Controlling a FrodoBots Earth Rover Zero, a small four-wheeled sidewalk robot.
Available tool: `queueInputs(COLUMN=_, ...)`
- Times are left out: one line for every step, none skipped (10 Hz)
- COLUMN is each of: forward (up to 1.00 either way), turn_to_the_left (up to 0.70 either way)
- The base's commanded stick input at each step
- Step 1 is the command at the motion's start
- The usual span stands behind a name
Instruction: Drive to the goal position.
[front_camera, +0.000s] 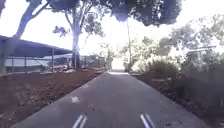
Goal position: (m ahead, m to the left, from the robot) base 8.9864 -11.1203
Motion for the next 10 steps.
queueInputs(forward=1.0, turn_to_the_left=0.0)
queueInputs(forward=1.0, turn_to_the_left=0.0)
queueInputs(forward=1.0, turn_to_the_left=0.0)
queueInputs(forward=1.0, turn_to_the_left=0.0)
queueInputs(forward=1.0, turn_to_the_left=0.0)
queueInputs(forward=1.0, turn_to_the_left=0.0)
queueInputs(forward=1.0, turn_to_the_left=0.0)
queueInputs(forward=1.0, turn_to_the_left=0.0)
queueInputs(forward=1.0, turn_to_the_left=0.0)
queueInputs(forward=1.0, turn_to_the_left=0.0)
